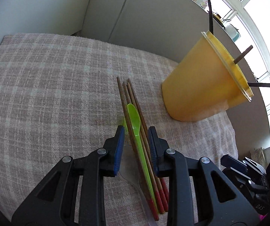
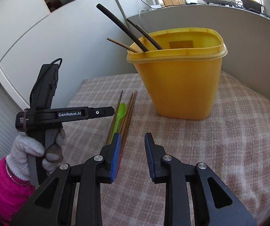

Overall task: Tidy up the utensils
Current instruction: 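Move both open tools back over the remaining utensils on the cloth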

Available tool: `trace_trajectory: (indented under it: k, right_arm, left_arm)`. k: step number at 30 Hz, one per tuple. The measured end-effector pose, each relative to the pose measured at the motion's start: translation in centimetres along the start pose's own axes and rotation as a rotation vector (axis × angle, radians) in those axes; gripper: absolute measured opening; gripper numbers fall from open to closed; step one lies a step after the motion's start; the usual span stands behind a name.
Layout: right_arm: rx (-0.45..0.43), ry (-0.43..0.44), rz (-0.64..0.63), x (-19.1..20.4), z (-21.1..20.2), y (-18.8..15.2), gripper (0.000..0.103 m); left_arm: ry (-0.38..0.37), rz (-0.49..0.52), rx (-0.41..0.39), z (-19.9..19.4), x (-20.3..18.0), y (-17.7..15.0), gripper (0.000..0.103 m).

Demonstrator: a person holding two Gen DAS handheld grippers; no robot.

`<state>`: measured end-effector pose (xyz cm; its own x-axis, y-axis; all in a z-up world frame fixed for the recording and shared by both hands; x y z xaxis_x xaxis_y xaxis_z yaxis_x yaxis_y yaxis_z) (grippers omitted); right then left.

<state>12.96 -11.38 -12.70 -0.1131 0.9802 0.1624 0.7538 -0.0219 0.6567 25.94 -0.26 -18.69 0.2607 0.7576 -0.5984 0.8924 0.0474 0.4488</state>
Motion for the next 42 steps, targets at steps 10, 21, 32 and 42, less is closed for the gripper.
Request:
trace_trajectory:
  k: [10,21,32,42]
  right_arm:
    - [0.087,0.038,0.016,1.4,2.6,-1.1,0.024]
    - [0.198,0.071,0.106,2.2,6.7,-1.5,0.024]
    - [0.197,0.008,0.11,3.5,9.8,-0.4,0.024]
    - [0.199,-0.105,-0.002,6.7,12.0,-0.3,0.022]
  left_arm:
    - [-0.032,-0.059,0.012,0.9,1.9,0.0,0.024]
    - [-0.046,-0.039,0.005,3.3,0.5,0.0,0.015]
    - [-0.032,-0.009,-0.006,2.7,1.1,-0.3,0.009]
    - [-0.032,-0.016,-0.013,1.3,2.5,-0.5,0.009]
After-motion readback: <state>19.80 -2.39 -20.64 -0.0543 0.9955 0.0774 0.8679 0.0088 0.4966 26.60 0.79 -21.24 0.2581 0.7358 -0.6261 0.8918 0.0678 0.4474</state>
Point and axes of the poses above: each gripper's, at about its wrist camera, not at the fingertips, and z roughly the way its jaws point, x to its left, y to its top, the point moved 10 cm from there along z, roughly the way its jaws point, and after that the axes turned 15 degrees about -y, right-handed, at the moved point
